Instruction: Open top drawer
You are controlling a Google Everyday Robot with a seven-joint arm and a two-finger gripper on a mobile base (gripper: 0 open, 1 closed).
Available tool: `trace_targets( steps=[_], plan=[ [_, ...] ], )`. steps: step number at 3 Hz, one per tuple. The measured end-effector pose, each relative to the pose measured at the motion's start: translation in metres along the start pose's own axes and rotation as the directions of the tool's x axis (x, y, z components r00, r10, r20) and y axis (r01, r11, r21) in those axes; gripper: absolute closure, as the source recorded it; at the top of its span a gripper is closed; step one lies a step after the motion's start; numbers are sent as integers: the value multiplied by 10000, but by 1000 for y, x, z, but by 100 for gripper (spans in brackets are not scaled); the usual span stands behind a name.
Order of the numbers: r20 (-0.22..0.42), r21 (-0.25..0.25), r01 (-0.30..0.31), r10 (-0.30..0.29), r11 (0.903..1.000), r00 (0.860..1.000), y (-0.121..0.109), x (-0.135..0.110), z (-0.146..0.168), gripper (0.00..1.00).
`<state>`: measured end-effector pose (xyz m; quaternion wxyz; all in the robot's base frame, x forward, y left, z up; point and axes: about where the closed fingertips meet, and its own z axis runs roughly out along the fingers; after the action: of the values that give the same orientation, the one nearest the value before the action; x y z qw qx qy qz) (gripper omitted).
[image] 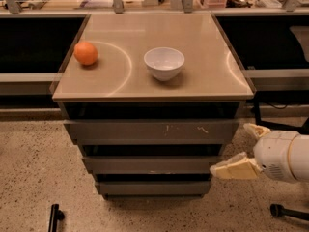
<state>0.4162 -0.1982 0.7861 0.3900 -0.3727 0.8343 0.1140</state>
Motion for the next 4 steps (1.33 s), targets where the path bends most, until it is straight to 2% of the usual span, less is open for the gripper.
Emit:
trace_targets(
  steps=[3, 4],
  plan=[
    [-2, 0, 2, -2, 10000, 10000, 0, 0, 0, 89],
    [-1, 0, 1, -1, 10000, 10000, 0, 0, 0, 100]
  ],
)
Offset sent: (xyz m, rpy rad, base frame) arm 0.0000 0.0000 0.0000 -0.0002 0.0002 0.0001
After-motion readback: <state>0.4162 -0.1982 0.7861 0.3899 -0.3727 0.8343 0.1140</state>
